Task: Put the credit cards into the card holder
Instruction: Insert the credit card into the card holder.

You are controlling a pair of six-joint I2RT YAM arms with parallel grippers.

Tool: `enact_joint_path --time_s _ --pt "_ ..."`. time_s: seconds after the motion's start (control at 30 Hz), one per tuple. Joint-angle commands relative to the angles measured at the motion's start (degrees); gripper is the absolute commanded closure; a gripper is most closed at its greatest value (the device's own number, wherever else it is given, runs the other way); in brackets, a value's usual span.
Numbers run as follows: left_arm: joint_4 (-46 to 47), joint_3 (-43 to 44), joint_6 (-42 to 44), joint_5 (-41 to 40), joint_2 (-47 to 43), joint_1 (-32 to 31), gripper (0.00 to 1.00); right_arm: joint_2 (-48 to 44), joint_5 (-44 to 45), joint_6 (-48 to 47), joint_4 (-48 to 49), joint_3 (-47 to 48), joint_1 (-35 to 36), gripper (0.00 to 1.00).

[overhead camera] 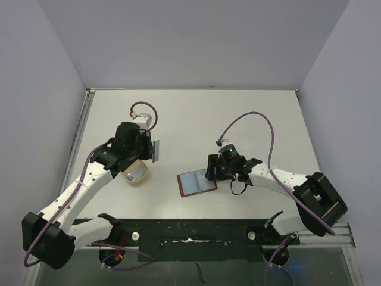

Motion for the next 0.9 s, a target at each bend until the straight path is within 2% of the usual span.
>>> enact_joint_path --time_s 0.0,0.23,0.37,0.57,0.73,0.87 --pt "12.8 -3.8 -10.0 16.1 -1.8 0.3 1.0 3.5 -2.5 -1.3 2.7 3.8 -0.4 0.45" --pt "24.7 -11.5 -21.2 27.6 0.1 0.3 1.0 4.9 -2.8 2.5 3.2 2.8 0.9 0.49" --pt "27.9 -13.8 -25.3 32.0 2.5 -0.1 1.0 4.6 -2.5 5.3 3.7 1.8 2.7 0.53" --pt "26.2 -14.8 -26.0 31.7 5.7 -1.3 1.0 3.6 2.2 7.8 -1.2 4.3 7.4 0.55" --pt "25.0 -16.1 -26.3 30.5 6.8 -1.6 1.0 2.7 9.9 8.8 -9.8 10.0 11.2 0.5" --pt "25.4 -16.6 -25.6 31.8 7.9 -1.6 1.0 2.7 10.6 9.8 -10.0 12.3 12.8 0.5"
